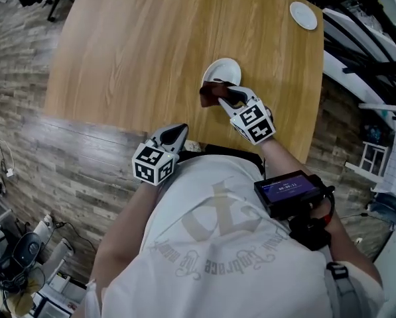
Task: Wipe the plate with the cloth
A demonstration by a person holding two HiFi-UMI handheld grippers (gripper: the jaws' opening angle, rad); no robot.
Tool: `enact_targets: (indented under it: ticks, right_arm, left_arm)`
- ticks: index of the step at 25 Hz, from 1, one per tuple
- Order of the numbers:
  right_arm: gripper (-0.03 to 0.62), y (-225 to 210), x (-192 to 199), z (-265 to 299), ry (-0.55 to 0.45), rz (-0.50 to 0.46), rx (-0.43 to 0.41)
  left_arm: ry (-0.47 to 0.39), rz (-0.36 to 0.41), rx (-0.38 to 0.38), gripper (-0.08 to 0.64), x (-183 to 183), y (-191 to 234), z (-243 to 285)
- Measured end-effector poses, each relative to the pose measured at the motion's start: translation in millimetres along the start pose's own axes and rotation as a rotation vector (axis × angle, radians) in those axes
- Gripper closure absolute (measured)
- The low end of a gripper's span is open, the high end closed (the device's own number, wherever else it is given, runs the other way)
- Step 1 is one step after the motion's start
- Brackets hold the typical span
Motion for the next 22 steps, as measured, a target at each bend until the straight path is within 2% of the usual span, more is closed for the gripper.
enact_targets:
  ticks: [3, 9, 14, 22]
  right_arm:
    - [0.469, 5.2, -0.9, -22.4, -0.086, 0.067, -0.003]
    - [0.469, 16.8, -2.6, -68.8, -0.229, 0.136, 0.023]
    - [0.469, 25.8, 13.5, -92.8, -0.268, 0.192, 0.071]
    - [0.469, 36.1, 38.9, -118.5, -0.297, 0.257, 0.154]
  left_arm:
    - [-0.016, 0.024, 0.004, 0.548, -3.6, -1.8, -2.9]
    - [-0.049, 0.068, 0.021, 0.548, -19.6, -6.5, -7.5]
    - [-0.064, 0.102, 0.041, 0.548, -31.4, -11.1, -8.7]
    - [-0.049, 0.146, 0.078, 0.548, -28.8, -22.1, -7.6]
Point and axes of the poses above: the fingertips, and each gripper's own axes: z forward along the fingers, y to its left, x out of its underside, the point moved 6 cm from there along -z, backward along the fingers, and after that the axes turned 4 degrees about -z, right-handed, at the moved point
